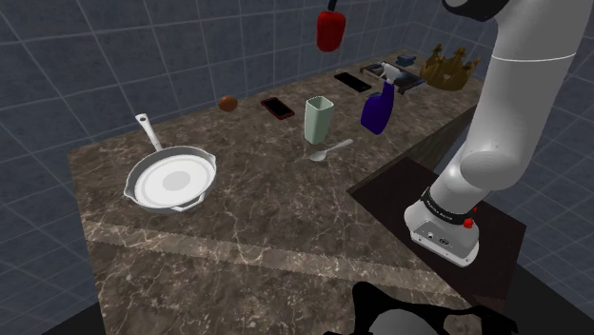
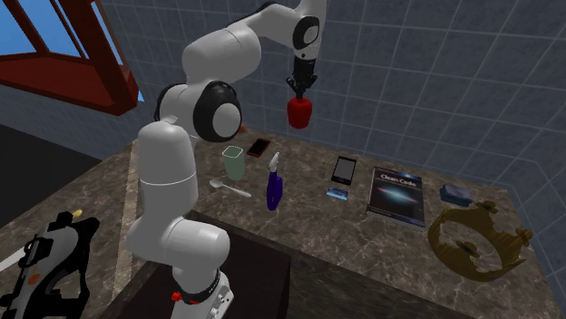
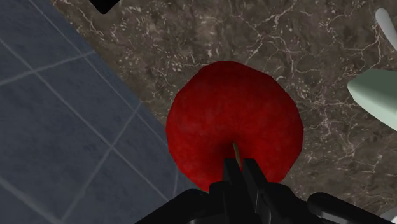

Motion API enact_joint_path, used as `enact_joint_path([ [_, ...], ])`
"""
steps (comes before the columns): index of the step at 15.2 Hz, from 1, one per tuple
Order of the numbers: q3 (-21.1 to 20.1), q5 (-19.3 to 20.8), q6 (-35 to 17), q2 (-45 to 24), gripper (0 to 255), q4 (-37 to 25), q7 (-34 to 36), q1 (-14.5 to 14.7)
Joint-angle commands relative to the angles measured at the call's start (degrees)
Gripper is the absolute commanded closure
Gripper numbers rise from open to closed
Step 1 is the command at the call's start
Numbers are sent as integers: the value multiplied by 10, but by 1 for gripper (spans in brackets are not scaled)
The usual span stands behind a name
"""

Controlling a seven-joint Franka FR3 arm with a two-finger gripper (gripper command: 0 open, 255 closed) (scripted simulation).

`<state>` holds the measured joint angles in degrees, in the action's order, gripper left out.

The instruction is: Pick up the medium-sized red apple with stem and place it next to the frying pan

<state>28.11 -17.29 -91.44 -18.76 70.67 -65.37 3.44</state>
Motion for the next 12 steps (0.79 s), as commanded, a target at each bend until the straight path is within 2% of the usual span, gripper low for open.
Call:
enact_joint_path([
  [1,-4,15,-13,27,255,32,24,26],
  [6,-25,51,-46,85,255,108,93,87],
  [12,-59,83,-73,131,255,164,178,144],
])
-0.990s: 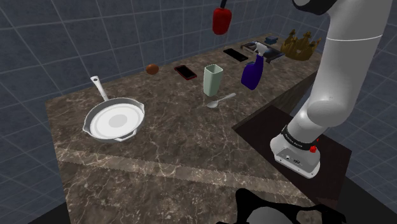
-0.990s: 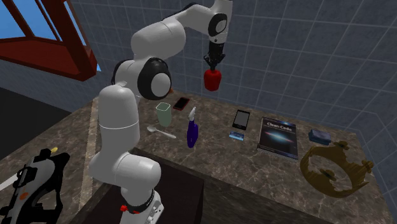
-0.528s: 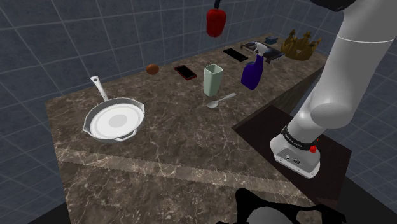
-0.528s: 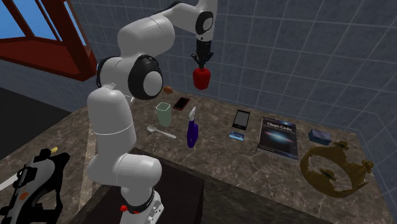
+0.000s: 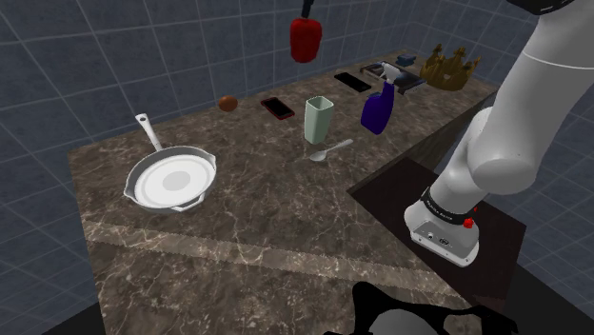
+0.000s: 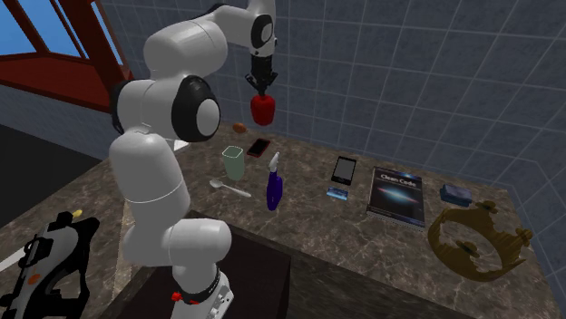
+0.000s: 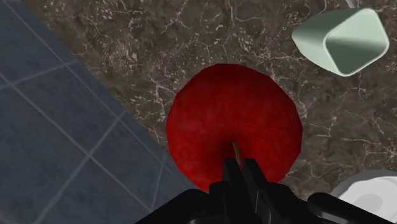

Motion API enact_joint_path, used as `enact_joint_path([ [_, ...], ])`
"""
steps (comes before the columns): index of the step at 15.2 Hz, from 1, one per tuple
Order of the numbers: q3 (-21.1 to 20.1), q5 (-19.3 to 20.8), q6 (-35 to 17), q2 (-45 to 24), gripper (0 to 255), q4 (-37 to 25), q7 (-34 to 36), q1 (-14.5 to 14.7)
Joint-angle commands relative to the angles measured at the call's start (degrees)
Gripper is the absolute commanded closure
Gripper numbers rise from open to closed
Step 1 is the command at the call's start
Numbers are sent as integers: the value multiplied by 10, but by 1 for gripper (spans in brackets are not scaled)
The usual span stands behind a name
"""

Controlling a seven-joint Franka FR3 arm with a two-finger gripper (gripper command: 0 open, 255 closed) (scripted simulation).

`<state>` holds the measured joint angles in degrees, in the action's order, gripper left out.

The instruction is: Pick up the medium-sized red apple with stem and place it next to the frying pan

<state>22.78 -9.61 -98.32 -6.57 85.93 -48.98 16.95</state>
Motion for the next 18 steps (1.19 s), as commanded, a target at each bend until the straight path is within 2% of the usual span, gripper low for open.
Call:
enact_joint_path([
  [1,-11,10,-8,15,255,17,29,17],
  [8,-55,31,-24,33,255,39,126,71],
  [17,-108,47,-29,11,255,13,244,134],
  [18,-108,47,-37,12,255,23,244,134],
])
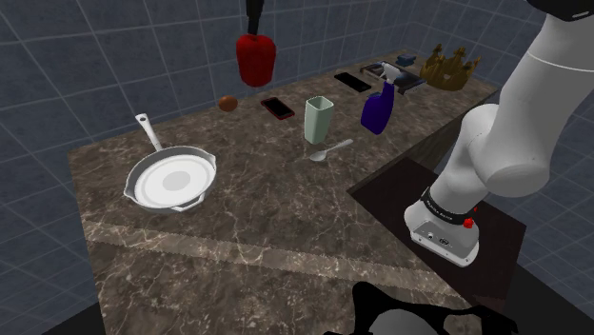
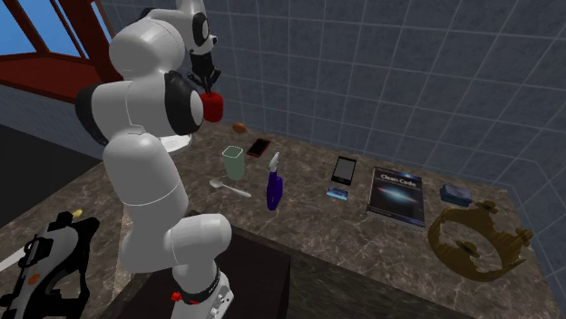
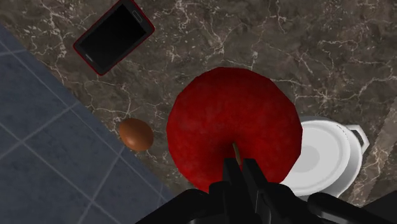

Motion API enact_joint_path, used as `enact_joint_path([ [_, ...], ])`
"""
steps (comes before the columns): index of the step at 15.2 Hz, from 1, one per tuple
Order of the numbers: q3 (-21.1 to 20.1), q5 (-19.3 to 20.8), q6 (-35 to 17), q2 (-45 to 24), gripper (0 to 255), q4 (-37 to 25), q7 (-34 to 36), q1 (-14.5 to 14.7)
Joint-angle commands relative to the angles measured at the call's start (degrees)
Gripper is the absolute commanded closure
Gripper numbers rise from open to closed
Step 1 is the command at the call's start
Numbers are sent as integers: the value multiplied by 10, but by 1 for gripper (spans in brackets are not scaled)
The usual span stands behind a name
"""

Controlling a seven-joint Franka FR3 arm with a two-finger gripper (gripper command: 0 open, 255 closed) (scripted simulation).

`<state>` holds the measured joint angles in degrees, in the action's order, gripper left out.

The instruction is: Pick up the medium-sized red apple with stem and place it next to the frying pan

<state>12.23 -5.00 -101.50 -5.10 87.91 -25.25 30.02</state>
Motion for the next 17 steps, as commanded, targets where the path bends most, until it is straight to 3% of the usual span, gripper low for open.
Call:
enact_joint_path([
  [1,-3,1,-14,-1,255,13,6,4],
  [17,-4,-1,-138,4,255,142,-1,6],
])
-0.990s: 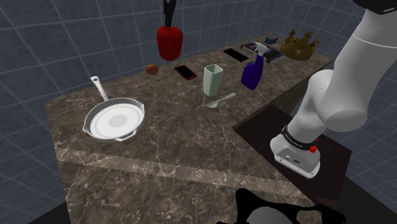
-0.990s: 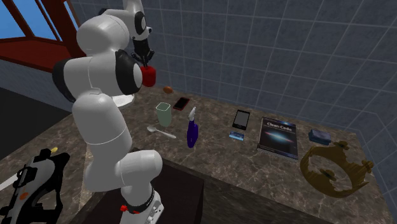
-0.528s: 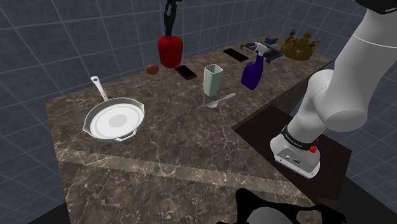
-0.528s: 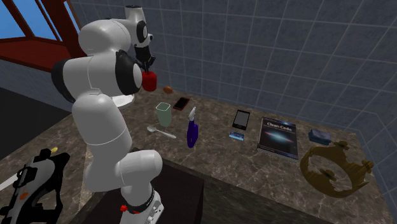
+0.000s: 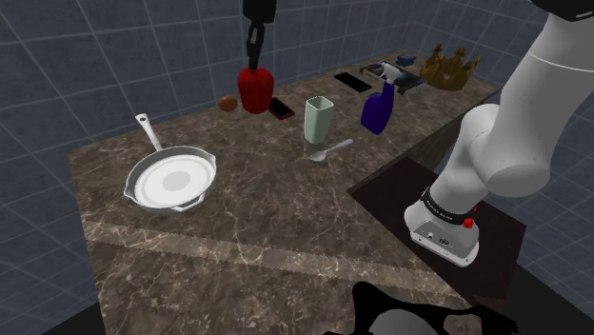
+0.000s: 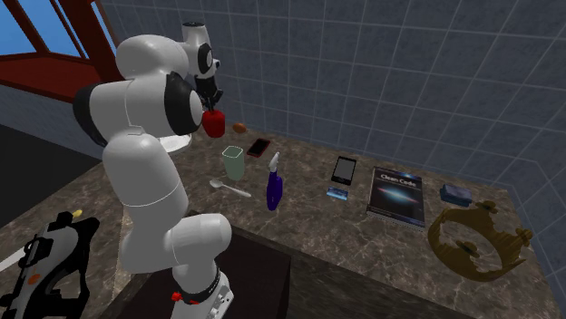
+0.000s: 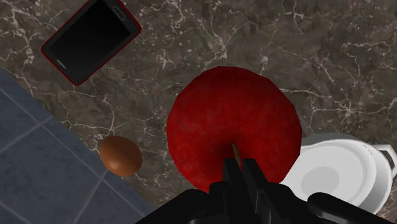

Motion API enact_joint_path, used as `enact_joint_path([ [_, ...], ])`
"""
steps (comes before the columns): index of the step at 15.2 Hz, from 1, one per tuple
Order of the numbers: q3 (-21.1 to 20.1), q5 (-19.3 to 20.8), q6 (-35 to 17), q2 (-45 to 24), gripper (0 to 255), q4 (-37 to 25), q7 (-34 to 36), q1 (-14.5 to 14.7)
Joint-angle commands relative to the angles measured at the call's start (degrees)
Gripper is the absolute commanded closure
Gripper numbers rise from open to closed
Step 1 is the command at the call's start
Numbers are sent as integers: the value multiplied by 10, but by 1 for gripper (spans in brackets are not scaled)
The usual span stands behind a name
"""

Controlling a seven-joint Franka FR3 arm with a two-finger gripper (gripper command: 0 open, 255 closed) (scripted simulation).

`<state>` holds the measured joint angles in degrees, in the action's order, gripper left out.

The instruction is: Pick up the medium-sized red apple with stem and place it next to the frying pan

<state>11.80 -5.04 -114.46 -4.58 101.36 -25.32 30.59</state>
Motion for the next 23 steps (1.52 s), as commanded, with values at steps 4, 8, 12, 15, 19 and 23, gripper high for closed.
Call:
enact_joint_path([
  [4,0,-3,-39,-5,255,33,-3,0],
  [8,-1,-6,-68,-11,255,57,-7,0],
  [12,-1,-9,-97,-19,255,78,-10,0],
  [15,-2,-12,-118,-26,255,92,-13,0],
  [19,-3,-17,-145,-37,255,109,-18,-1],
  [23,-3,-17,-145,-37,255,109,-18,-1],
])
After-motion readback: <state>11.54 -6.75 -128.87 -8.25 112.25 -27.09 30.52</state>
